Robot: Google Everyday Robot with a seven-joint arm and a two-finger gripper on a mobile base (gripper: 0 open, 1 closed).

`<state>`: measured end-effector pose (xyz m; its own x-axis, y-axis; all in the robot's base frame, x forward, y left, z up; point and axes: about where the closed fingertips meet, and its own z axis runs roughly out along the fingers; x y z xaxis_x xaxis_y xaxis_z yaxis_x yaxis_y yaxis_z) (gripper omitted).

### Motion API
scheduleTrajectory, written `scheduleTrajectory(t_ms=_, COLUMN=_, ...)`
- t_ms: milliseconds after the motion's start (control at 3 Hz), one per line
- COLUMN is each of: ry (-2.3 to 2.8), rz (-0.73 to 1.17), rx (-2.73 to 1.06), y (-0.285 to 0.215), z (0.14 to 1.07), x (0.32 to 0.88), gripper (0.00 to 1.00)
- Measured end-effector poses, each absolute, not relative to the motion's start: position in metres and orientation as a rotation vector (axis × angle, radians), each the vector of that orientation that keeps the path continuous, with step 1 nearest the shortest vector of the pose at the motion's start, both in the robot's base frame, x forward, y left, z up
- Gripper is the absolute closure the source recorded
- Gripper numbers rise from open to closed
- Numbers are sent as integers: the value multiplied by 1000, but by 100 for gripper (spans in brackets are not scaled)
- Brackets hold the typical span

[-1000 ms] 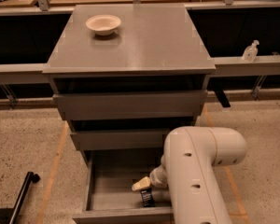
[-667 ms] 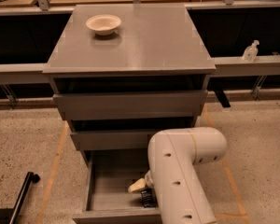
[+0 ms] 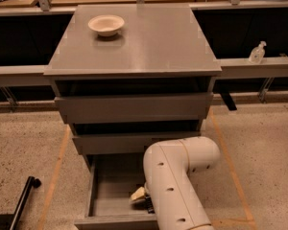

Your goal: Pick rxbar blueberry from bottom drawer and place on counter

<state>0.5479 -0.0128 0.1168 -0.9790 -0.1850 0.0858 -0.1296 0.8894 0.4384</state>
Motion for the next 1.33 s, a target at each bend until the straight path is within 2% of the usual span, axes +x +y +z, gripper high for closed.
scheduleTrajectory(t_ms=1000, ry=-2883, rz=-717, rx=143, y=-14, z=99, x=536, gripper=88)
scheduleTrajectory(t_ms=1333, ry=-2862, rz=-744, rx=92, y=-16, z=93, x=531, gripper=100)
